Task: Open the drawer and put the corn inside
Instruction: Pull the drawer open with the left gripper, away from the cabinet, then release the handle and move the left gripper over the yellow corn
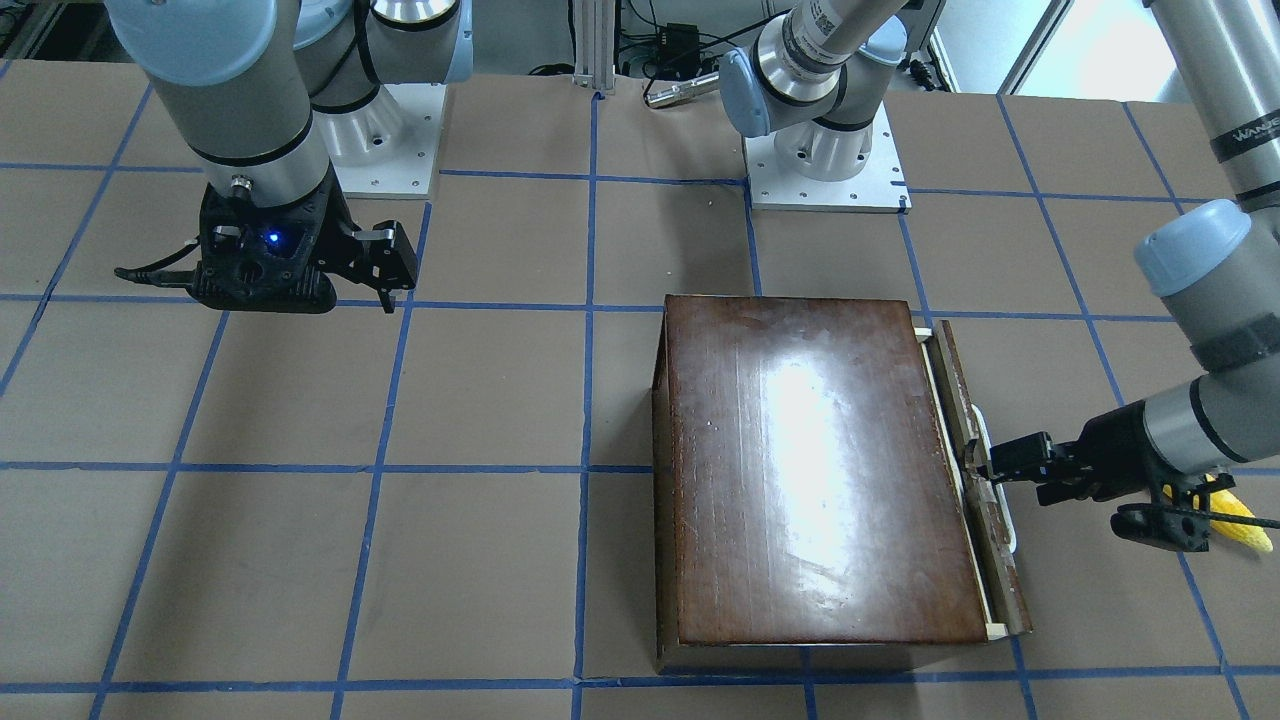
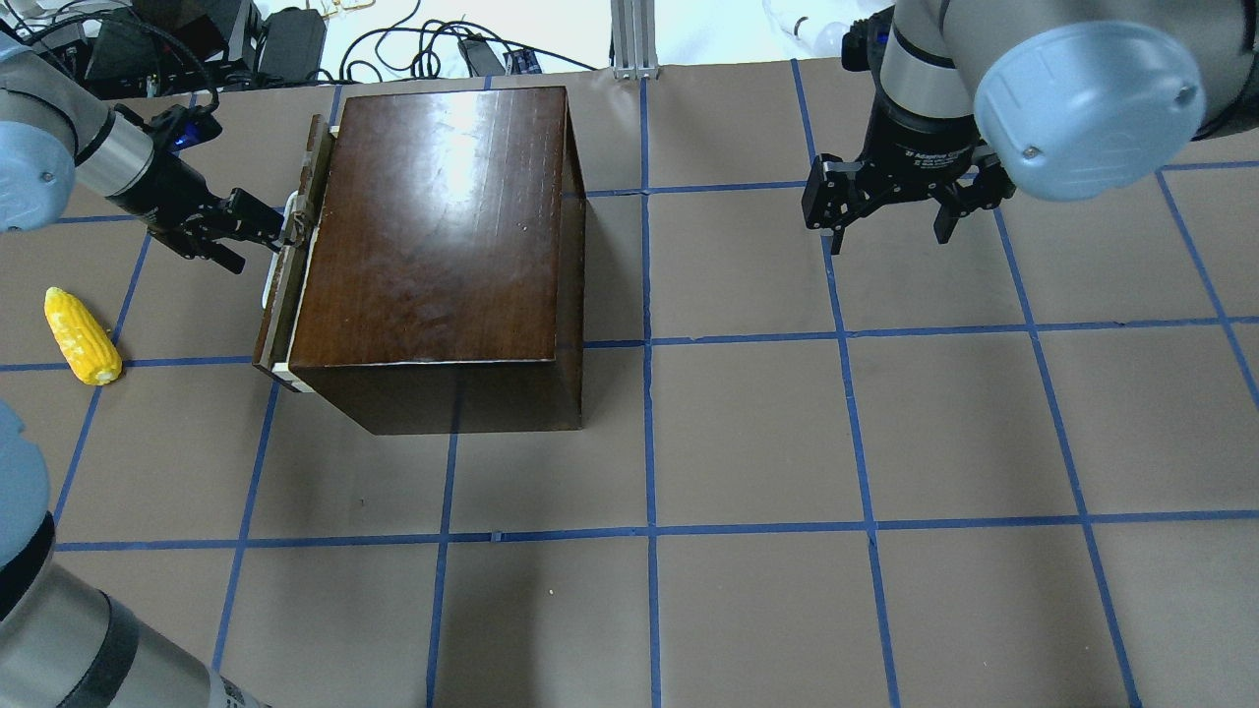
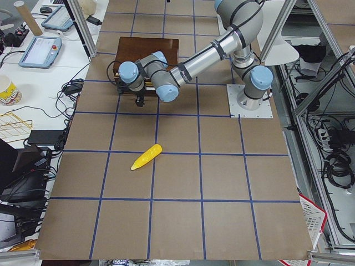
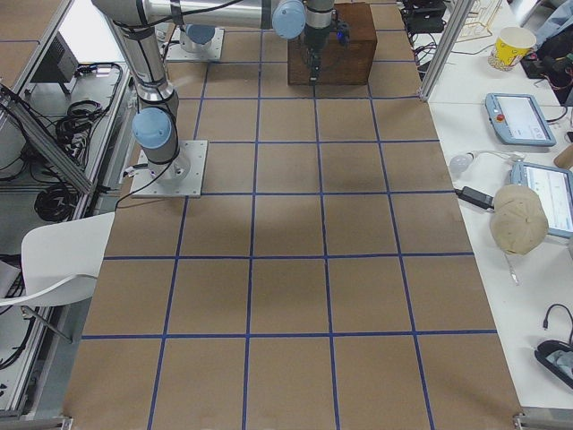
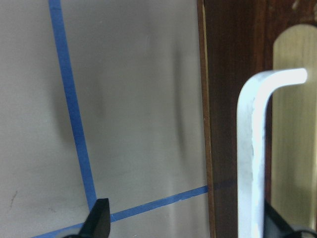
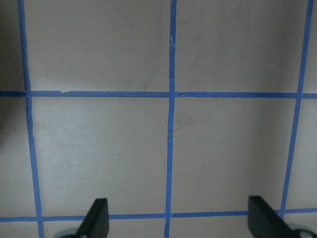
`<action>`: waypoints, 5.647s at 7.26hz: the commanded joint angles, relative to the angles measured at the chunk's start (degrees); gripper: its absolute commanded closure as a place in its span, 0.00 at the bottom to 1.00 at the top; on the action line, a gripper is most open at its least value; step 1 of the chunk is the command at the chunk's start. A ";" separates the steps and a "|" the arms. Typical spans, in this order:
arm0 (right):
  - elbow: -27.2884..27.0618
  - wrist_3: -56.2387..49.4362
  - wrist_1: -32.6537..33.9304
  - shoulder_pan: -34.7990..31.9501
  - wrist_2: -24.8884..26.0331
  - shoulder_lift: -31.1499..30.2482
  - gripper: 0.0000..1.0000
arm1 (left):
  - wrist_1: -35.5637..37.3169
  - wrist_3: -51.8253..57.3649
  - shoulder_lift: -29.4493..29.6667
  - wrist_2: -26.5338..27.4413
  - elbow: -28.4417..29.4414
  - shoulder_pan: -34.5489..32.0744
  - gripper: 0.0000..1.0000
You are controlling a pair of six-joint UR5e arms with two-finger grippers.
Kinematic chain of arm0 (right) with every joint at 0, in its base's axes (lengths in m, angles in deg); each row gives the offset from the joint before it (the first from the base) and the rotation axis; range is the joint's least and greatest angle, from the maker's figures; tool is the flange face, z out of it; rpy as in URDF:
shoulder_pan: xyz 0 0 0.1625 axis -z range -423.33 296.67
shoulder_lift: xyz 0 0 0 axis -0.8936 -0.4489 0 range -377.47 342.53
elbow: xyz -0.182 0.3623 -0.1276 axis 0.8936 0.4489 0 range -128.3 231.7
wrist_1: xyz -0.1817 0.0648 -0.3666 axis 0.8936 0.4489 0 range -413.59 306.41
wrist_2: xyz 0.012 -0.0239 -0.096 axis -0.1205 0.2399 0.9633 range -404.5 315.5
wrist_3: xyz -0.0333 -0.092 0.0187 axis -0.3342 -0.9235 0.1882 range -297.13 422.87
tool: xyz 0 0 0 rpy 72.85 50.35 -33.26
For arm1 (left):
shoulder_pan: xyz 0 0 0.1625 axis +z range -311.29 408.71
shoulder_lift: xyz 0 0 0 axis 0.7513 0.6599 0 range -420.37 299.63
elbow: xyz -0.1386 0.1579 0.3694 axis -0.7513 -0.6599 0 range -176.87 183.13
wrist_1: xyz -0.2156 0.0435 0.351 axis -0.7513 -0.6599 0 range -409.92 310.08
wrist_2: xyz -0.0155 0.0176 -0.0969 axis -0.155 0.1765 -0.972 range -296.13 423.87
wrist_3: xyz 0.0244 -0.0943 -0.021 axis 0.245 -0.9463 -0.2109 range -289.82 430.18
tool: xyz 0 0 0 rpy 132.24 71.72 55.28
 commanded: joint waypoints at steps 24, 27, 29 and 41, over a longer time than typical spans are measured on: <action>0.00 0.00 0.08 0.00 0.00 0.00 0.00 | -0.19 6.11 -0.99 4.99 3.94 7.24 0.00; 0.00 0.00 0.08 0.00 0.00 0.00 0.00 | -0.37 3.66 -0.21 8.86 10.26 8.03 0.00; 0.00 0.00 0.08 0.00 0.00 0.00 0.00 | 0.06 -5.02 0.67 11.83 10.55 9.35 0.00; 0.00 0.00 -0.01 0.00 0.00 0.00 0.00 | 15.80 -26.32 10.68 18.09 4.22 16.12 0.00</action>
